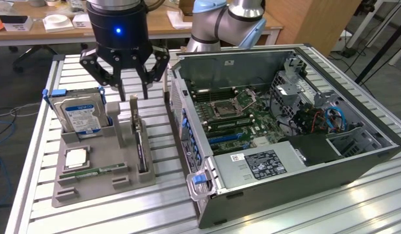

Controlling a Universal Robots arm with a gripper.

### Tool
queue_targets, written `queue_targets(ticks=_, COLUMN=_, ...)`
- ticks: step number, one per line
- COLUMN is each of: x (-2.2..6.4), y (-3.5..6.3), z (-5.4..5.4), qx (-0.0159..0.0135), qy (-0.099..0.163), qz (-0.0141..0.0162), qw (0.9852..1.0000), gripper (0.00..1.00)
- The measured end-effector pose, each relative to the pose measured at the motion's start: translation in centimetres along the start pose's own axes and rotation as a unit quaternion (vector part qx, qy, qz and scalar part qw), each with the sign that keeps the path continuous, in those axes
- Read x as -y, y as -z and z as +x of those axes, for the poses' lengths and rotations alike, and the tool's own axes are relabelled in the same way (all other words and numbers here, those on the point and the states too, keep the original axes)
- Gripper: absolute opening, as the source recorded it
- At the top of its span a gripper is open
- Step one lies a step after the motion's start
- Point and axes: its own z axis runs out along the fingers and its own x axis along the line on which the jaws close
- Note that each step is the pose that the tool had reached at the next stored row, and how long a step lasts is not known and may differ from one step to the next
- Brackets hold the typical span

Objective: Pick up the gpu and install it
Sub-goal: 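Pick up the gpu and move the gpu toward the slot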

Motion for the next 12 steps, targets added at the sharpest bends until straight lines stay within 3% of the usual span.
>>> queue_targets(ticks=12, x=0.23, y=-0.25, z=0.19, qx=0.0000, qy=0.000, qz=0.0000, qw=1.0000, gripper=0.47)
